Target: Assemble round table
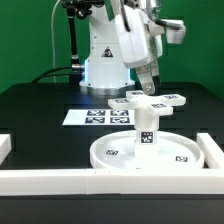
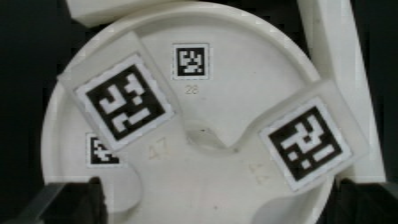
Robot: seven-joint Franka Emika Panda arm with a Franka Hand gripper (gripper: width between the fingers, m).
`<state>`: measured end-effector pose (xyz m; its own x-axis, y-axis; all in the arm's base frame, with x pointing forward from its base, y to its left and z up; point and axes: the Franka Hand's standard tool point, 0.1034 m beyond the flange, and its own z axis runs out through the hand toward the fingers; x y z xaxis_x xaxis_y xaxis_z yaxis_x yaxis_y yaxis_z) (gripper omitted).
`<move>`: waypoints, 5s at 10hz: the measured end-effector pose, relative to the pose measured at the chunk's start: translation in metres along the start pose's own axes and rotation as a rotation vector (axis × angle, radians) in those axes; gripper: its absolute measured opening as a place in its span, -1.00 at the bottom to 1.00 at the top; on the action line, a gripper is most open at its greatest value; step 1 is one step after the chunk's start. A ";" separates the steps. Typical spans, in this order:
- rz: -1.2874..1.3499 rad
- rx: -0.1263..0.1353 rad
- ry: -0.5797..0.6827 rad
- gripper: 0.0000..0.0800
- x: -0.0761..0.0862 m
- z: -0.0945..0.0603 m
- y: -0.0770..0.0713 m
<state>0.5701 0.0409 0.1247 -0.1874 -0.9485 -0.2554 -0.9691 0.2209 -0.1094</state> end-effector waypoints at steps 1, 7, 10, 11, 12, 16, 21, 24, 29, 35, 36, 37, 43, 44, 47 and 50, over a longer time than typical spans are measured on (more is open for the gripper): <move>-0.189 -0.022 0.012 0.62 0.000 0.000 0.001; -0.852 -0.119 -0.017 0.62 -0.009 0.005 0.002; -1.189 -0.137 -0.015 0.62 -0.007 0.005 0.002; -1.308 -0.149 -0.008 0.62 -0.006 0.003 0.002; -1.488 -0.174 -0.014 0.62 -0.005 0.003 0.003; -1.799 -0.216 -0.046 0.62 -0.006 0.002 -0.001; -2.351 -0.242 -0.071 0.62 -0.001 0.003 -0.002; -2.584 -0.282 -0.100 0.62 0.004 0.005 -0.002; -2.708 -0.341 -0.133 0.62 0.011 0.017 0.004; -2.714 -0.370 -0.146 0.62 0.015 0.024 0.008; -2.713 -0.370 -0.146 0.36 0.016 0.024 0.008; -2.713 -0.370 -0.145 0.12 0.016 0.024 0.008; -2.322 -0.337 -0.069 0.12 0.017 0.023 0.007; -2.193 -0.317 -0.055 0.12 0.017 0.023 0.007; -1.937 -0.289 -0.006 0.12 0.016 0.024 0.007; -1.742 -0.277 0.022 0.12 0.014 0.024 0.007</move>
Offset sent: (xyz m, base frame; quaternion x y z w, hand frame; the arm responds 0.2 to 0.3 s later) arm 0.0049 0.0189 -0.0039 -0.1055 -0.0553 -0.3738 0.9198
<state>0.5649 0.0342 0.0972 0.9996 -0.0215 -0.0182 -0.0227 -0.9977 -0.0638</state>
